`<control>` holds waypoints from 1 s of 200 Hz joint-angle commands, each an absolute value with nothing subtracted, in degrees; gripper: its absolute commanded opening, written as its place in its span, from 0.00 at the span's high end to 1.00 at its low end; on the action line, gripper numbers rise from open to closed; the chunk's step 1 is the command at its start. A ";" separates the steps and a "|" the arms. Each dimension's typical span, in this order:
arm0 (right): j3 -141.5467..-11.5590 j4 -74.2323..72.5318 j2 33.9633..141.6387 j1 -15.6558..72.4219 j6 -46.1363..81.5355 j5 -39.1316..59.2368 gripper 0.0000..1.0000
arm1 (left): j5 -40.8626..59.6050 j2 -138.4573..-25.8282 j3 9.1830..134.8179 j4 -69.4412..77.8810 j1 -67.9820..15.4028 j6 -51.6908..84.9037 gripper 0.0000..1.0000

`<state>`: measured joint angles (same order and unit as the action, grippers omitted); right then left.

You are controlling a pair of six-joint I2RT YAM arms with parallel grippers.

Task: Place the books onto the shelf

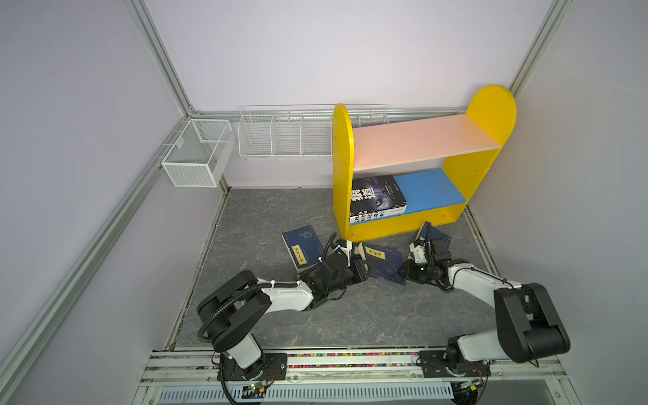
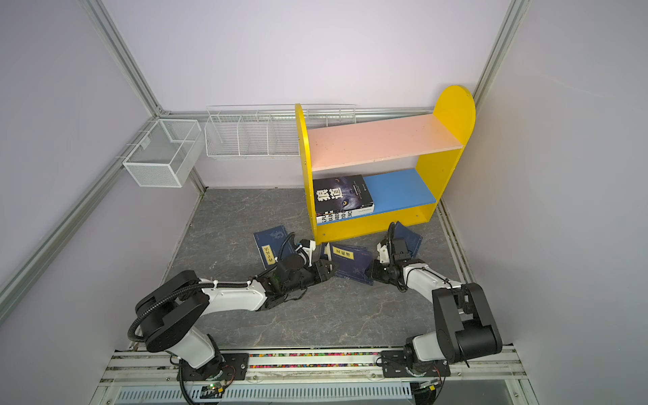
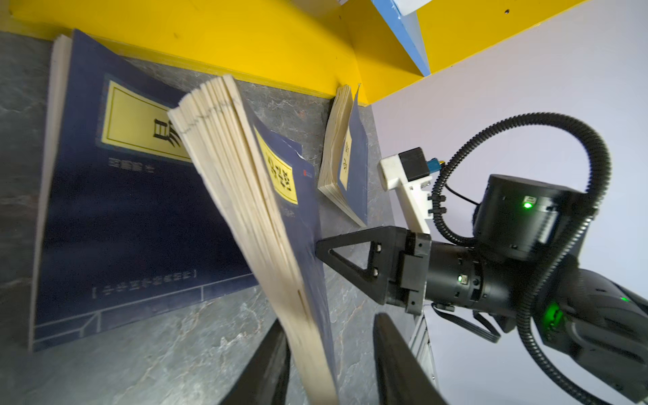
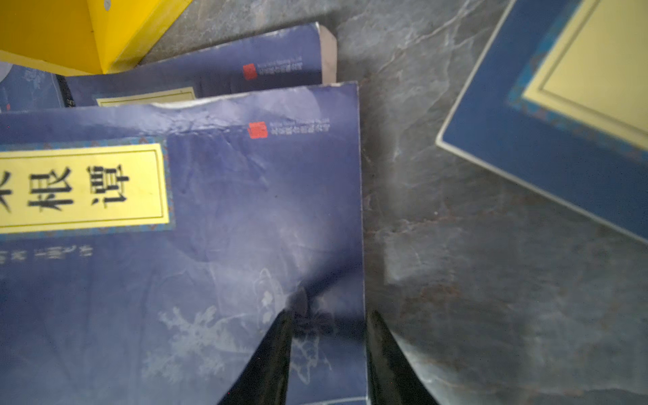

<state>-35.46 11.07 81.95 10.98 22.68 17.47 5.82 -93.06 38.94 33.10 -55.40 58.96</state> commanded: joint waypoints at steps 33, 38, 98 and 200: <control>-37.02 11.51 80.06 10.92 23.47 20.77 0.38 | 3.85 -90.57 42.24 27.36 -55.46 57.65 0.91; -37.32 11.43 79.32 10.67 23.91 21.34 0.33 | 4.17 -90.36 42.30 27.24 -55.46 57.42 0.94; -41.70 8.50 66.57 2.69 36.77 36.83 0.01 | 10.76 -80.73 52.52 7.98 -56.63 45.79 1.00; -49.44 14.05 52.49 0.59 42.14 42.11 0.11 | 6.32 -74.70 67.30 1.08 -52.62 39.98 1.00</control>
<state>-49.67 11.62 52.60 1.32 40.58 40.49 6.44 -73.49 65.17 -1.85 -54.13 41.58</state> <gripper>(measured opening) 0.890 0.069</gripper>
